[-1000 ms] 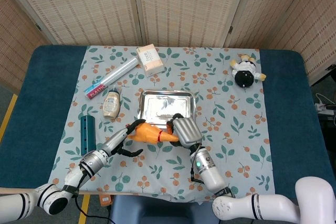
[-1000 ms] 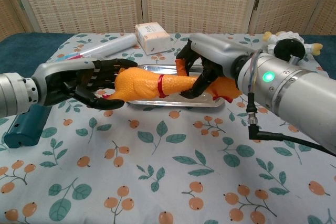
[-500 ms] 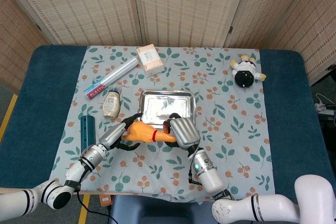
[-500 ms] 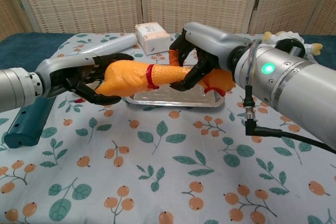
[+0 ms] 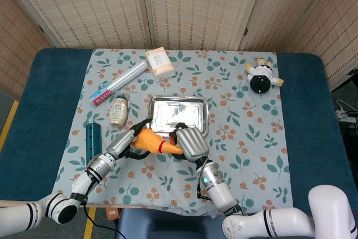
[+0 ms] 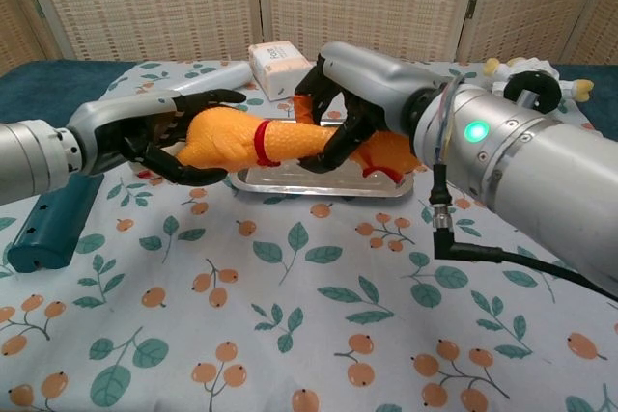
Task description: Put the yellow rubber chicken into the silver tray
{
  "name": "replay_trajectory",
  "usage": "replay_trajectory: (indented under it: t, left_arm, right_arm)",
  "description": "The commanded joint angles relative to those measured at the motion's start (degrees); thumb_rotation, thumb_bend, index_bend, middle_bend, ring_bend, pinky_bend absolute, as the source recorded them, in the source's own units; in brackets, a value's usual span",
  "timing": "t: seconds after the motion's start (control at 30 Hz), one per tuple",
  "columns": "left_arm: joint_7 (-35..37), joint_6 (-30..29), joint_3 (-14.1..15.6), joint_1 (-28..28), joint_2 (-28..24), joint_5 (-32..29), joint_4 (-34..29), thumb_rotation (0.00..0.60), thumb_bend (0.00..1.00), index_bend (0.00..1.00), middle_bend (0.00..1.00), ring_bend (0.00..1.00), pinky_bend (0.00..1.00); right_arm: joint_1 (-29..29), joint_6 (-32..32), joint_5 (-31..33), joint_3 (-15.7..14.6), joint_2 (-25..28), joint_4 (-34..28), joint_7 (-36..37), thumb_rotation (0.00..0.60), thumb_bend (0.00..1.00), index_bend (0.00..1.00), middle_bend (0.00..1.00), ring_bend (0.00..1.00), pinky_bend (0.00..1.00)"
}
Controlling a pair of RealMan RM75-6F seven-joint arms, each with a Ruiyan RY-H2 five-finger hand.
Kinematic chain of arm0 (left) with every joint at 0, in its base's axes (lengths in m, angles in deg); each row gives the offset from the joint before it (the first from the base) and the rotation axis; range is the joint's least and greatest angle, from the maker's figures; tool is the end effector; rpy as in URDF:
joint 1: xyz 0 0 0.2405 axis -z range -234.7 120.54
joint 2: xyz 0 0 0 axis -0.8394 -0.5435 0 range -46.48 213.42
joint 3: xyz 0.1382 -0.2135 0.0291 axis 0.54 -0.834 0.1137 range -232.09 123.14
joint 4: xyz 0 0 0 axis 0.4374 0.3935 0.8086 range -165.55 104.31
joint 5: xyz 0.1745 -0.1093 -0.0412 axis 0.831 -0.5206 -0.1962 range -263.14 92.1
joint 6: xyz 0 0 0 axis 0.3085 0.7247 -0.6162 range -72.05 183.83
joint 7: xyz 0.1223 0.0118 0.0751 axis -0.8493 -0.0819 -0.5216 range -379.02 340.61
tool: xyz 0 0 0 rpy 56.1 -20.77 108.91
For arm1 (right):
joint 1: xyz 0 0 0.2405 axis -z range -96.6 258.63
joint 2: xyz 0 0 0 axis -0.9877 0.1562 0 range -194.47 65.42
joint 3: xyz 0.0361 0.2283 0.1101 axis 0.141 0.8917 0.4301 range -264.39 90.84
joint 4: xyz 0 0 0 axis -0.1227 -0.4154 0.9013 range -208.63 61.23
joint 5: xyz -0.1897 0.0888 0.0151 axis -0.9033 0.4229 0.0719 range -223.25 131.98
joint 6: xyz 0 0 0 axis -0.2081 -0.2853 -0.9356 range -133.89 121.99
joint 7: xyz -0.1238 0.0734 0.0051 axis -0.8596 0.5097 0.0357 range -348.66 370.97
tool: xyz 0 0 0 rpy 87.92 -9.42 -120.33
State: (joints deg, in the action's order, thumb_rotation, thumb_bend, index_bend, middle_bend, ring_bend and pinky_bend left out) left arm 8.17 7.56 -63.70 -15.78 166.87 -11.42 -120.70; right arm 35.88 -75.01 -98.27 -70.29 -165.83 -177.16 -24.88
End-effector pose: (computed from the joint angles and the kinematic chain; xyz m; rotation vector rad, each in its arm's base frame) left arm -0.1377 0.3220 -0.0101 -1.7406 -1.7304 -1.2900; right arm -0.0303 -0.2856 -0.0405 1.7715 -1.1573 1.1828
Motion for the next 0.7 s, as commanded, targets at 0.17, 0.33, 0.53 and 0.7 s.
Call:
replay_trajectory:
  t: [0.17, 0.33, 0.53, 0.7]
  left_arm:
    - [-2.2, -1.0, -1.1, -0.9, 2.3, -4.5, 0.1, 0.600, 0.54, 0.73, 0.68, 0.57, 0.72]
    - [-4.8, -3.1, -1.7, -1.6, 3.9, -6.0, 0.9, 0.600, 0.68, 0.91, 0.88, 0.78, 0.93]
    - [-5.6, -4.9, -2.3, -2.4, 4.6, -5.8, 0.5, 0.600, 0.75, 0.93, 0.91, 0.81, 1.00]
    - [-6.9, -5.7, -2.3, -2.8, 4.9, -5.4, -0.3, 0.600, 0.74, 0.94, 0.92, 0.82, 1.00]
  right_arm:
    - [0.0, -1.0, -0.1, 0.3, -0.1, -0.3, 0.4, 0.600, 0.32, 0.91, 0.56, 0.72, 0.87]
    - [0.3, -1.4, 0.0, 0.3, 0.7, -0.8, 0.7, 0.600, 0.32, 0.91, 0.56, 0.72, 0.87]
    - [0.4, -1.4, 0.4, 0.0, 1.3, -1.1, 0.8, 0.600, 0.32, 0.91, 0.56, 0.72, 0.87]
    - [0.4, -1.5, 0.3, -0.3, 1.5, -1.3, 0.9, 0.600, 0.32, 0.91, 0.56, 0.72, 0.87]
